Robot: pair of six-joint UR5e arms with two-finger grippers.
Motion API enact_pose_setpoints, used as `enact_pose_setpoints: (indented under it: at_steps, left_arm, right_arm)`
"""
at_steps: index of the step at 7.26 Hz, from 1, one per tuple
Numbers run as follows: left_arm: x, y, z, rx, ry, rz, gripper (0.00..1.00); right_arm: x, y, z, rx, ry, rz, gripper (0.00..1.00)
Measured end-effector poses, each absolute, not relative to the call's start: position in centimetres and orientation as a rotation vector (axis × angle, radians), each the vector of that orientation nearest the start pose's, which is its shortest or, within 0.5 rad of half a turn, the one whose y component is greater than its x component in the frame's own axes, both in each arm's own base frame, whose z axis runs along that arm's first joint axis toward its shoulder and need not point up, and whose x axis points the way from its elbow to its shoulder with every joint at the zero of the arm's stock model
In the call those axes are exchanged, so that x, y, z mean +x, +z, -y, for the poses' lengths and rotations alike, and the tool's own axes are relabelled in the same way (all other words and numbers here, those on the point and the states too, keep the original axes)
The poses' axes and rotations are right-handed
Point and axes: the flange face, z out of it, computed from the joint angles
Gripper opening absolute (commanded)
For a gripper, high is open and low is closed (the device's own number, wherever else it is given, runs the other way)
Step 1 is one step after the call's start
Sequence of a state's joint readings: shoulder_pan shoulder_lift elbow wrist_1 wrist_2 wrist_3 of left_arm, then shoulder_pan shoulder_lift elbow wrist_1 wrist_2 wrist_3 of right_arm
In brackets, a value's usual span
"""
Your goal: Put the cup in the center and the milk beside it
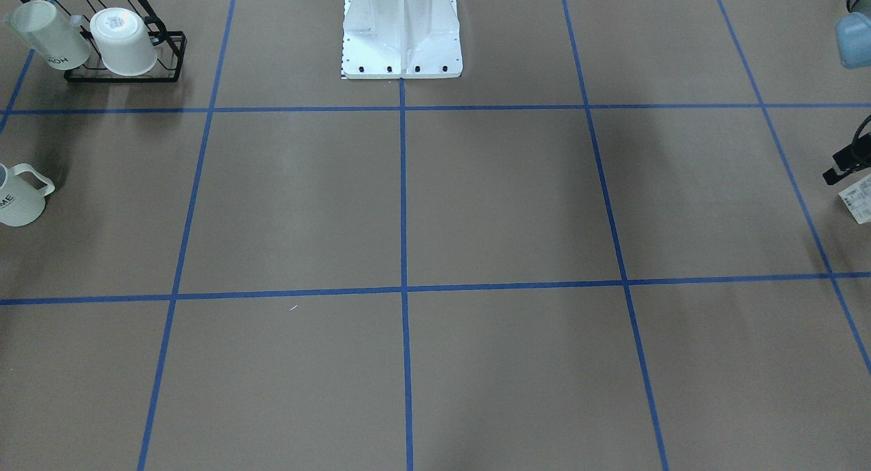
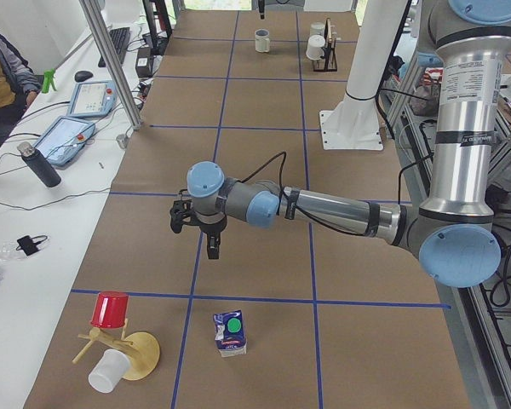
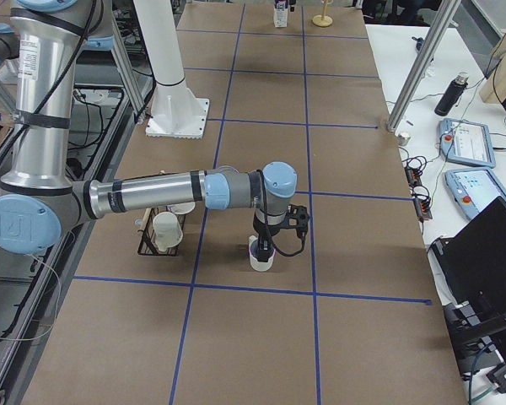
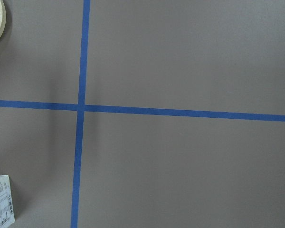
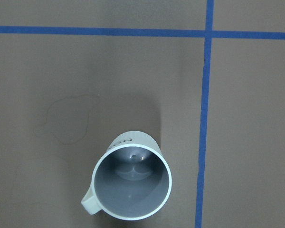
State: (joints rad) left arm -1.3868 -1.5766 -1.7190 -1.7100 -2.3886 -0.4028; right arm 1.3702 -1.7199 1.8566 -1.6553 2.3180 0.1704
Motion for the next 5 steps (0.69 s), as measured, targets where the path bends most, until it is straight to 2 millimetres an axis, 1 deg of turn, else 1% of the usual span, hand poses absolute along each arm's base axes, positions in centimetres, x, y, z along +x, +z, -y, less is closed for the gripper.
enact_pose_setpoints:
  at_steps: [1, 2, 3, 4, 5]
  left_arm:
    - [3.3, 56.4, 50.8, 0.029, -0.089, -0.857, 0.98]
    - [3.3, 56.3, 50.8, 0.028, -0.089, -0.858, 0.98]
    - [3.3, 56.3, 50.8, 0.029, -0.089, -0.859, 0.98]
    - [3.3, 56.2, 50.9, 0.03, -0.089, -0.86, 0.98]
    - [3.3, 56.1, 50.9, 0.03, -0.088, -0.861, 0.98]
  right_arm:
    - [-3.0, 61.1, 43.6, -0.087, -0.069, 0.741, 0.93]
    - [-4.4, 63.2, 43.9, -0.076, -0.101, 0.74, 0.93]
    - [-5.6, 65.1, 44.0, -0.065, -0.127, 0.741, 0.91]
    - [-6.6, 66.3, 43.9, -0.064, -0.146, 0.742, 0.72]
    - [-7.3, 66.8, 43.8, -0.066, -0.159, 0.741, 0.01]
